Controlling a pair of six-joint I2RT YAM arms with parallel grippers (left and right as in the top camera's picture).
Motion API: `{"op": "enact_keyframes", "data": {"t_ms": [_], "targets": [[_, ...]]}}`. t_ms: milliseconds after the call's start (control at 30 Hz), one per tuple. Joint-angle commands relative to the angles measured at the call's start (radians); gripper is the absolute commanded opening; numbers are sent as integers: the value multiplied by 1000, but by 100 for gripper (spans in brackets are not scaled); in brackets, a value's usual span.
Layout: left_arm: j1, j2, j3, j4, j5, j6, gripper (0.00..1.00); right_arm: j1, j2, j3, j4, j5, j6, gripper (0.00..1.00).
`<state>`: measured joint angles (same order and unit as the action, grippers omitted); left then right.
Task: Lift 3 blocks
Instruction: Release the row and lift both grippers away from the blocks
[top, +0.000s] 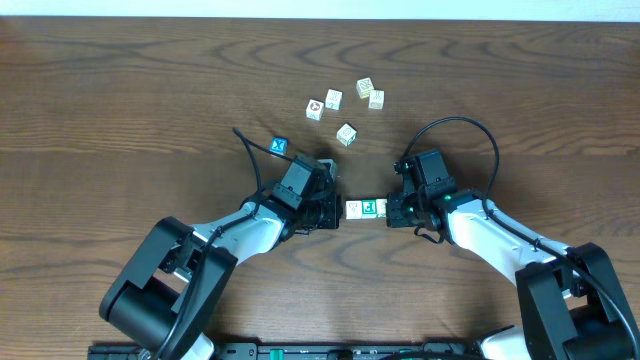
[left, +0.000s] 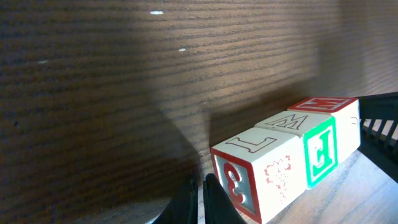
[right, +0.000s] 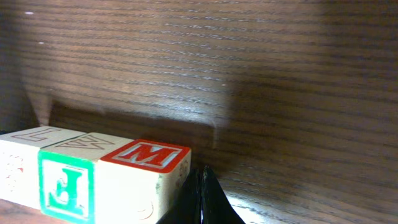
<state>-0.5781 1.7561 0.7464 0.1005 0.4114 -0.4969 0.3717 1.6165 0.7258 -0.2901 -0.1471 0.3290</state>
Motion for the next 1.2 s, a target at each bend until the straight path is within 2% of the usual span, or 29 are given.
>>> {"op": "enact_keyframes", "data": {"t_ms": [0,367,500,767,1067,1167], "targets": [[-1,11,9,-22,-66,17,7,7,6,2,2,40,-13,1],[0,-12,16,-24,-175,22,8,7,6,11,11,93,-12,1],[14,-62,33,-25,-205,93,8,7,5,46,17,93,-37,1],[98,-264,34,-42,-289,154,8,7,5,140,25,101,-115,2],[177,-536,34,-166,-335,194,8,7,5,211,42,292,-158,1],[182,-615,34,-196,-376,194,8,7,5,217,106,315,-210,6]]}}
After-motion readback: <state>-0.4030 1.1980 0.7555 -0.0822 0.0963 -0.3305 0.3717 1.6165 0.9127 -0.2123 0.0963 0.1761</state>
